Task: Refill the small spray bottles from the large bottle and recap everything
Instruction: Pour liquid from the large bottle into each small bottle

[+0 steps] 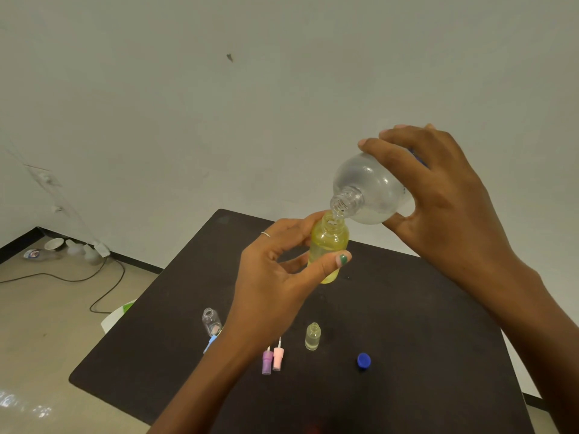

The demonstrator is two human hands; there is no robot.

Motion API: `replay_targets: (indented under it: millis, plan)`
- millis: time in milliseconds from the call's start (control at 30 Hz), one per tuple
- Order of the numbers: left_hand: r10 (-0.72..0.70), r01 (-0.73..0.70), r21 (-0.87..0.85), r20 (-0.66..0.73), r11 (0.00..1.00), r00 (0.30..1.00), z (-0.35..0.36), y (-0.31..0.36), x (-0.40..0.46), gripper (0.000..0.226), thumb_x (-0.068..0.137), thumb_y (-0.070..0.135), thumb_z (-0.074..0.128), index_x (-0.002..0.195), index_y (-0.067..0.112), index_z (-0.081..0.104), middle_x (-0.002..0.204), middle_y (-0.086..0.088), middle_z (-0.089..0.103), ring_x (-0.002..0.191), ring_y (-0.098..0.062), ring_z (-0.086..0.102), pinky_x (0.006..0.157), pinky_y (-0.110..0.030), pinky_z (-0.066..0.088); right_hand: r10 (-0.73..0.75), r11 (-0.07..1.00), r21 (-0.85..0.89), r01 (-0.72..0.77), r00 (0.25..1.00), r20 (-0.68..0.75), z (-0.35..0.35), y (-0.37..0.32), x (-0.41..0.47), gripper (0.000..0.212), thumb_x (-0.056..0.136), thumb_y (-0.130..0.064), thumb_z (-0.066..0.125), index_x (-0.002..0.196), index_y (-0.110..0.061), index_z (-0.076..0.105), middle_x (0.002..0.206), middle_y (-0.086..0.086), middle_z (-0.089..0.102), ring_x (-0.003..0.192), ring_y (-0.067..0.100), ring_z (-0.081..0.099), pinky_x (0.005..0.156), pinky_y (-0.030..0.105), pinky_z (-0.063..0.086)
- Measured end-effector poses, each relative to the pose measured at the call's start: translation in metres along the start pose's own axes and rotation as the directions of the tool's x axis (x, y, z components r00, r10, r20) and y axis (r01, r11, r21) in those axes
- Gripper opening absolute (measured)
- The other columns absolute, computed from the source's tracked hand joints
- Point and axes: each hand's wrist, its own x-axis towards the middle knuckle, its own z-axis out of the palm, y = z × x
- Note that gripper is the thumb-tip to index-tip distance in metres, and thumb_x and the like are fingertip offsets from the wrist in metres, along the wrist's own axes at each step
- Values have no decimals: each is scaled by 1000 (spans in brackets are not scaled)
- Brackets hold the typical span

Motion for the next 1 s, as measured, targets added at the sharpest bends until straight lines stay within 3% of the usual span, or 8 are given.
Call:
replay_targets:
  millis: [133,600,767,1000]
  plan:
    - [-7,7,-1,4,1000,1000,0,-1,0,40,70,22,71,108,11,68,101,4,67,99,-6,62,80,-18,54,-1,1000,-1,1,1000,5,0,0,0,62,72,-9,78,128,-12,54,124,14,54,118,30,43,106,39,32]
    - [-5,5,-4,3,1000,1000,0,0,0,38,69,24,71,106,16,68,101,3,67,99,-5,62,76,-11,51,-4,1000,-3,4,1000,2,0,1,0,62,71,-8,79,128,-12,54,124,15,54,117,27,41,107,41,32]
    - [-7,7,11,2,1000,1000,0,-1,-1,39,70,23,71,108,13,69,102,4,68,102,-8,62,82,-19,54,-8,1000,-3,8,1000,5,0,1,0,61,72,-9,78,128,-12,54,124,15,54,117,27,42,108,41,30]
    - [-13,13,-15,-6,1000,1000,0,-1,-1,39,69,22,72,106,13,70,101,5,68,100,-6,62,80,-18,55,-4,1000,4,4,1000,-2,0,0,-1,60,73,-7,77,128,-12,54,123,14,54,117,27,42,107,42,32]
